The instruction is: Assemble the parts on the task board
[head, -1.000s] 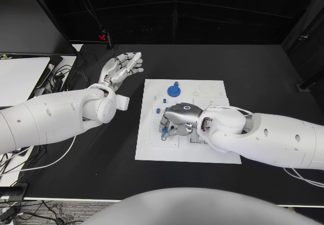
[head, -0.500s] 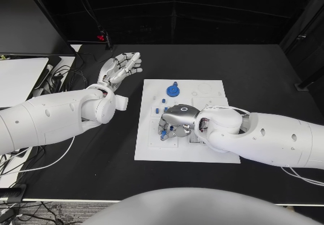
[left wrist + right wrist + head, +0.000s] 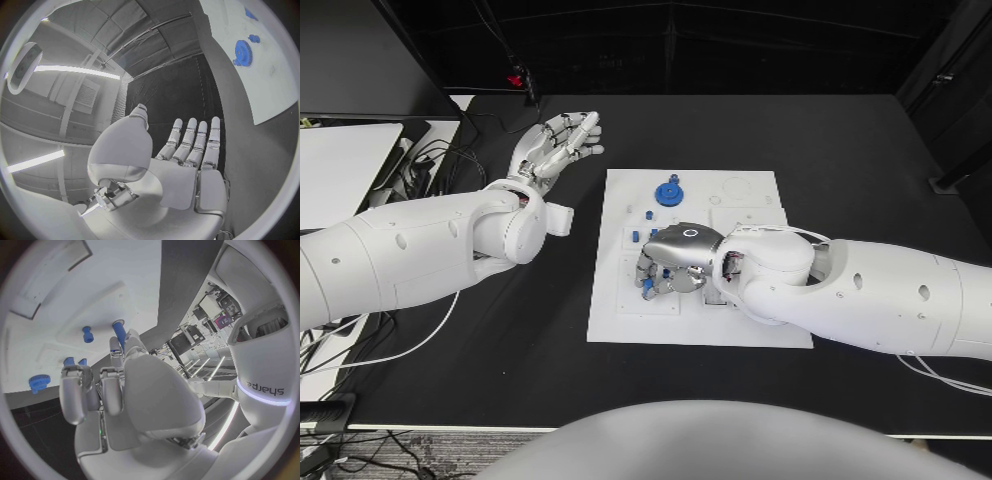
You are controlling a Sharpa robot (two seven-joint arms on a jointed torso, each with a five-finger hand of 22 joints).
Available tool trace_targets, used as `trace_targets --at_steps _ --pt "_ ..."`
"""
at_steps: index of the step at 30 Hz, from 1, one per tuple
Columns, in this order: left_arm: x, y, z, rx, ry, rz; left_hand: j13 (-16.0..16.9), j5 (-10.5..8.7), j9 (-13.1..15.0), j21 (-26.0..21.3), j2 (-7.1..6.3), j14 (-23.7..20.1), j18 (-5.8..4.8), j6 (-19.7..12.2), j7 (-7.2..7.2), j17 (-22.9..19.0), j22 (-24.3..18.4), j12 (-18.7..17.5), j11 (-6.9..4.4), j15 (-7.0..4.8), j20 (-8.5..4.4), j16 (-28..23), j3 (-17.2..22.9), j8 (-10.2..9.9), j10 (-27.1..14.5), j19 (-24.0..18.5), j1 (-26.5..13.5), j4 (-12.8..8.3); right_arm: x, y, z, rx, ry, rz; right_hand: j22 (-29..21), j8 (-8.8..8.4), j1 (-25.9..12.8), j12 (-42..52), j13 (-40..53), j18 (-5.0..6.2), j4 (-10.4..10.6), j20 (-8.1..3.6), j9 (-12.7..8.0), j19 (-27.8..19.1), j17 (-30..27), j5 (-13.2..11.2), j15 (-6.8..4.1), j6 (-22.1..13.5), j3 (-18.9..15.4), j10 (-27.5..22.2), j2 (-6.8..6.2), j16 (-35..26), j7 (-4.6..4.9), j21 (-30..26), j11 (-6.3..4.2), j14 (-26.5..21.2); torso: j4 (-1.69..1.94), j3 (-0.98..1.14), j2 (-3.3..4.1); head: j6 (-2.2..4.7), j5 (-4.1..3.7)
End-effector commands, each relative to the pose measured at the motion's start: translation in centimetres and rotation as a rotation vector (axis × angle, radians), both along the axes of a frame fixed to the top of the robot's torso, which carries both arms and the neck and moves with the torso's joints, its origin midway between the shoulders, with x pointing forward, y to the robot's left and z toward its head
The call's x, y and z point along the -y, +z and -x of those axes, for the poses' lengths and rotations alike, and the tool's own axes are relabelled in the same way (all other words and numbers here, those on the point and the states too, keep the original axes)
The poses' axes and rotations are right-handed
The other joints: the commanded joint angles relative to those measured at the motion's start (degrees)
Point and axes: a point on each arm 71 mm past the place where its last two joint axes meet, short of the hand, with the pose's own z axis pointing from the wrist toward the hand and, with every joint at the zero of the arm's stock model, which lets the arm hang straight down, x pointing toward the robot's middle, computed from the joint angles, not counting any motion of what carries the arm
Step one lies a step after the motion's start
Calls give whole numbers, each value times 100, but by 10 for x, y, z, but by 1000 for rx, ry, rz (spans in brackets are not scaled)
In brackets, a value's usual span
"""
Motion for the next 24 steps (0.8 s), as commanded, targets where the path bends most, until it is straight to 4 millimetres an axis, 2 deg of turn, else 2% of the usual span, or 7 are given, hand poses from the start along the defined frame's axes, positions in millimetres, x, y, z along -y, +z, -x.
trace_targets --at_steps 1,7,12,24 --pt "1 5 1 56 -11 19 -8 32 -8 12 22 -37 -100 -37 852 -5 -4 20 -11 1 12 10 -28 36 -39 4 44 -6 0 -3 0 -9 0 31 1389 9 -2 -33 7 33 6 -16 -1 419 1176 40 -7 34 12 13 33 18 25 -31 15 548 1 2 -5 -1 21" --pt "1 5 1 56 -10 19 -13 37 -11 12 35 -41 -101 -43 852 -14 -7 29 -11 1 12 19 -28 44 -44 5 49 -7 -1 -4 0 -19 -4 53 1384 4 -8 -40 8 36 6 -15 -3 413 1172 40 -5 30 9 14 34 17 27 -41 16 547 6 -1 -3 -1 13" --pt "1 5 1 56 -10 19 -17 42 -14 13 44 -44 -101 -47 852 -20 -9 36 -11 1 12 25 -29 50 -48 4 52 -7 0 -6 1 -28 -6 71 1382 0 -13 -44 9 37 7 -14 -4 410 1172 40 -4 28 8 16 36 17 29 -45 17 547 -6 -3 -2 -1 5" --pt "1 4 1 54 -12 19 -20 47 -16 13 53 -46 -102 -50 852 -26 -11 42 -10 2 12 30 -29 55 -52 4 55 -7 0 -7 0 -32 -22 88 1373 -13 -16 -59 9 43 3 -11 -10 398 1162 40 -2 17 6 17 39 13 33 -63 19 545 2 0 1 -1 -37"
